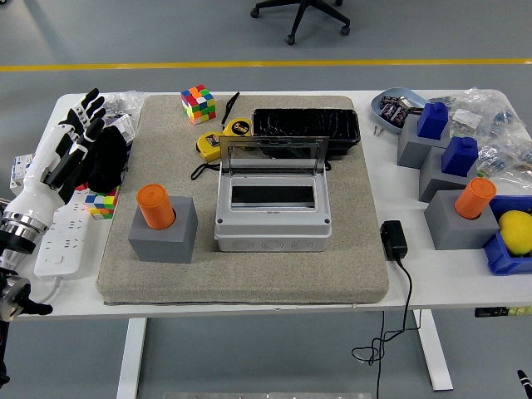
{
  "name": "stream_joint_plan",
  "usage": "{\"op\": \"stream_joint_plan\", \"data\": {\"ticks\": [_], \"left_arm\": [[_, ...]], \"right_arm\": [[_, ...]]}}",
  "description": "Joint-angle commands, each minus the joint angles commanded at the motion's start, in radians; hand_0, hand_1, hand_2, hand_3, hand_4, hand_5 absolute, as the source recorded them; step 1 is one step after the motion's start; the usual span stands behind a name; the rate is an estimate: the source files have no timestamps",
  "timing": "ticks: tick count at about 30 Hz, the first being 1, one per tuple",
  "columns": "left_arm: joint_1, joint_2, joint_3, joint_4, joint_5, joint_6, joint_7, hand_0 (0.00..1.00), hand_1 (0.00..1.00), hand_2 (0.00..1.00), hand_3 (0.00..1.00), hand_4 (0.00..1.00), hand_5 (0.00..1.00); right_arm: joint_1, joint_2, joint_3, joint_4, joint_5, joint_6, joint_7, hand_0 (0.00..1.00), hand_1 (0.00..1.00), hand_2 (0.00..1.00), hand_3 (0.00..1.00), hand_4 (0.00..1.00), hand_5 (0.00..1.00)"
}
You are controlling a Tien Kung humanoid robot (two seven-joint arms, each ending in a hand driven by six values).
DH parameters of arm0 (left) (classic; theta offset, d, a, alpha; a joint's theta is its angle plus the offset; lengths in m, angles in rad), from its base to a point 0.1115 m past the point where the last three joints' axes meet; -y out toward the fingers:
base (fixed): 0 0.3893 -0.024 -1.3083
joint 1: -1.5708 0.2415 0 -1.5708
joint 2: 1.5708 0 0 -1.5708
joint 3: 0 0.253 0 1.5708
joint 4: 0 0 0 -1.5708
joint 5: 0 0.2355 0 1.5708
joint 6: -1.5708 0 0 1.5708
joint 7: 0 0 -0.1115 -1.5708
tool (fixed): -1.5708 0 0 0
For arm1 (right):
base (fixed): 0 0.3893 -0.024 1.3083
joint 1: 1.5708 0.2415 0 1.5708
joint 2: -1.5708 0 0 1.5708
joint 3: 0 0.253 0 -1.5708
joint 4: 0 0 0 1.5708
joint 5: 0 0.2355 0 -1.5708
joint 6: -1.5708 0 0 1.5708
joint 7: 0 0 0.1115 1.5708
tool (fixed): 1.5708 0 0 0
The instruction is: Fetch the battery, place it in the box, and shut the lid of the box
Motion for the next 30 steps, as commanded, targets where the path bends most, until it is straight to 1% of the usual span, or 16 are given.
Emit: {"op": "stream_joint_plan", "data": {"ticks": [1, 3, 4, 7, 9, 11, 13, 14, 19, 20, 23, 25, 26, 28, 30], "left_arm": [[0.000, -0.003, 0.011, 0.007, -0.026, 0.001, -0.013, 0.998, 0.998, 0.998, 0.998, 0.998, 0.702], [0.000, -0.005, 0.023, 0.016, -0.066, -0.005, -0.024, 0.998, 0.998, 0.998, 0.998, 0.998, 0.702], [0.003, -0.009, 0.037, 0.030, -0.116, -0.016, -0.032, 0.998, 0.998, 0.998, 0.998, 0.998, 0.702], [0.011, -0.019, 0.056, 0.053, -0.204, -0.018, -0.042, 0.998, 0.998, 0.998, 0.998, 0.998, 0.702], [0.014, -0.023, 0.065, 0.063, -0.237, -0.019, -0.043, 0.998, 0.998, 0.998, 0.998, 0.998, 0.701], [0.014, -0.027, 0.071, 0.073, -0.245, -0.027, -0.041, 0.998, 0.998, 0.998, 0.998, 0.998, 0.701], [0.011, -0.028, 0.074, 0.082, -0.239, -0.032, -0.039, 0.998, 0.998, 0.998, 0.998, 0.998, 0.701], [0.010, -0.028, 0.077, 0.086, -0.239, -0.034, -0.038, 0.998, 0.998, 0.998, 0.998, 0.998, 0.720], [0.007, -0.027, 0.081, 0.104, -0.221, -0.035, -0.033, 0.998, 0.998, 0.998, 0.998, 0.998, 0.720], [0.007, -0.025, 0.083, 0.107, -0.208, -0.029, -0.030, 0.998, 0.998, 0.998, 0.998, 0.998, 0.701], [0.006, -0.023, 0.085, 0.113, -0.176, -0.012, -0.026, 0.998, 0.998, 0.998, 0.998, 0.998, 0.701], [-0.001, -0.017, 0.083, 0.124, -0.116, 0.009, -0.017, 0.998, 0.998, 0.998, 0.998, 0.998, 0.701], [-0.002, -0.015, 0.083, 0.127, -0.096, 0.012, -0.015, 0.998, 0.998, 0.998, 0.998, 0.998, 0.668], [-0.002, -0.006, 0.091, 0.134, -0.059, 0.016, -0.009, 0.998, 0.998, 0.998, 0.998, 0.998, 0.668], [0.002, -0.002, 0.099, 0.135, -0.049, 0.016, -0.006, 0.998, 0.998, 0.998, 0.998, 0.998, 0.668]], "right_arm": [[-0.001, 0.000, -0.001, 0.000, -0.001, 0.013, -0.006, 0.951, 0.908, 0.846, 0.879, 0.998, 0.998], [-0.001, 0.000, -0.003, 0.000, -0.002, 0.024, -0.011, 0.951, 0.908, 0.846, 0.879, 0.998, 0.998], [-0.001, 0.001, -0.002, 0.000, -0.005, 0.030, -0.013, 0.951, 0.908, 0.846, 0.879, 0.998, 0.998], [0.002, 0.004, -0.001, 0.003, -0.004, 0.030, -0.013, 0.951, 0.908, 0.846, 0.879, 0.998, 0.998], [0.003, 0.004, -0.002, 0.004, -0.003, 0.028, -0.012, 0.951, 0.905, 0.847, 0.880, 0.998, 0.998], [0.004, 0.004, 0.001, 0.004, -0.006, 0.027, -0.012, 0.951, 0.905, 0.847, 0.880, 0.998, 0.998], [0.003, 0.004, 0.006, 0.003, -0.010, 0.027, -0.012, 0.951, 0.905, 0.847, 0.880, 0.998, 0.998], [0.003, 0.003, 0.007, 0.002, -0.011, 0.027, -0.012, 0.951, 0.910, 0.847, 0.879, 0.998, 0.998], [0.002, 0.001, 0.012, 0.001, -0.014, 0.028, -0.013, 0.951, 0.910, 0.847, 0.879, 0.998, 0.998], [0.002, 0.002, 0.011, 0.001, -0.013, 0.028, -0.013, 0.950, 0.910, 0.846, 0.876, 0.998, 0.998], [0.002, 0.003, 0.010, 0.002, -0.011, 0.028, -0.012, 0.950, 0.910, 0.846, 0.876, 0.998, 0.998], [0.002, 0.003, 0.008, 0.002, -0.011, 0.027, -0.013, 0.950, 0.910, 0.846, 0.876, 0.998, 0.998], [0.002, 0.003, 0.008, 0.002, -0.011, 0.027, -0.013, 0.950, 0.908, 0.846, 0.876, 0.998, 0.998], [0.003, 0.002, 0.007, 0.002, -0.009, 0.027, -0.013, 0.950, 0.908, 0.846, 0.876, 0.998, 0.998], [0.003, 0.001, 0.006, 0.002, -0.009, 0.027, -0.013, 0.950, 0.908, 0.846, 0.876, 0.998, 0.998]]}}
